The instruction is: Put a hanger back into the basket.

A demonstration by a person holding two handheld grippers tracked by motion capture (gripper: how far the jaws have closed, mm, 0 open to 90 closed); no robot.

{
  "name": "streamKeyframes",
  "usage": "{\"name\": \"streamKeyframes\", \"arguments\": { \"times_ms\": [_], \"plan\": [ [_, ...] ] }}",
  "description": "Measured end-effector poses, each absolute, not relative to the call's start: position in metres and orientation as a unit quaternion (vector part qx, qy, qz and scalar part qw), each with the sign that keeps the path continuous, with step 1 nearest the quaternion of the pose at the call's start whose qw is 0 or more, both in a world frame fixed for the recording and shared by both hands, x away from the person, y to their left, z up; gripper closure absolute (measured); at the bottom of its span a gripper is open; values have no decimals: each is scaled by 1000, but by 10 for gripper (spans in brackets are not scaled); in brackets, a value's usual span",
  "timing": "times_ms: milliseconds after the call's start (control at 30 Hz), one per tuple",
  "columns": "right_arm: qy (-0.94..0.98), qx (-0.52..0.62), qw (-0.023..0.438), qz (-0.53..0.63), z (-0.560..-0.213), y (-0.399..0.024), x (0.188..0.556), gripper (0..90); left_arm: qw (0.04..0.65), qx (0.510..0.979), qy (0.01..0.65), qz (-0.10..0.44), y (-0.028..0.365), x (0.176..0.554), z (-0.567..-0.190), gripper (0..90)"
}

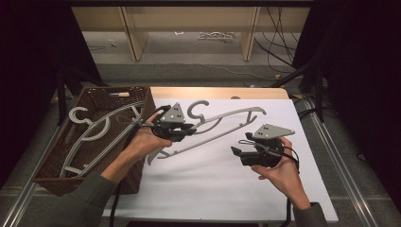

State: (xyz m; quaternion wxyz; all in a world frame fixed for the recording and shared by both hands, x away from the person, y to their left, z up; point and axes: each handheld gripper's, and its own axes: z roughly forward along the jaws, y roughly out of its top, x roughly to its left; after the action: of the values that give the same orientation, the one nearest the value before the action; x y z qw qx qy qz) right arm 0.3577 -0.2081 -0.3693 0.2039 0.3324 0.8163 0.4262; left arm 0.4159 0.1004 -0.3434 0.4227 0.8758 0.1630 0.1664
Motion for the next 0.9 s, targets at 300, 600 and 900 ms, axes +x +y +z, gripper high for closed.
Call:
{"name": "streamKeyframes", "arguments": {
  "times_ms": [300, 600, 900],
  "plan": [
    [807, 335, 191, 447, -379, -206, 351, 303, 456, 854, 203, 144, 123, 403, -318, 798],
    [802, 341, 172, 460, -391, -206, 344, 266, 485, 839, 217, 121, 143, 388, -297, 798],
    [796, 348, 173, 464, -398, -213, 337, 265, 507, 820, 248, 100, 171, 384, -277, 798]
  ]
}}
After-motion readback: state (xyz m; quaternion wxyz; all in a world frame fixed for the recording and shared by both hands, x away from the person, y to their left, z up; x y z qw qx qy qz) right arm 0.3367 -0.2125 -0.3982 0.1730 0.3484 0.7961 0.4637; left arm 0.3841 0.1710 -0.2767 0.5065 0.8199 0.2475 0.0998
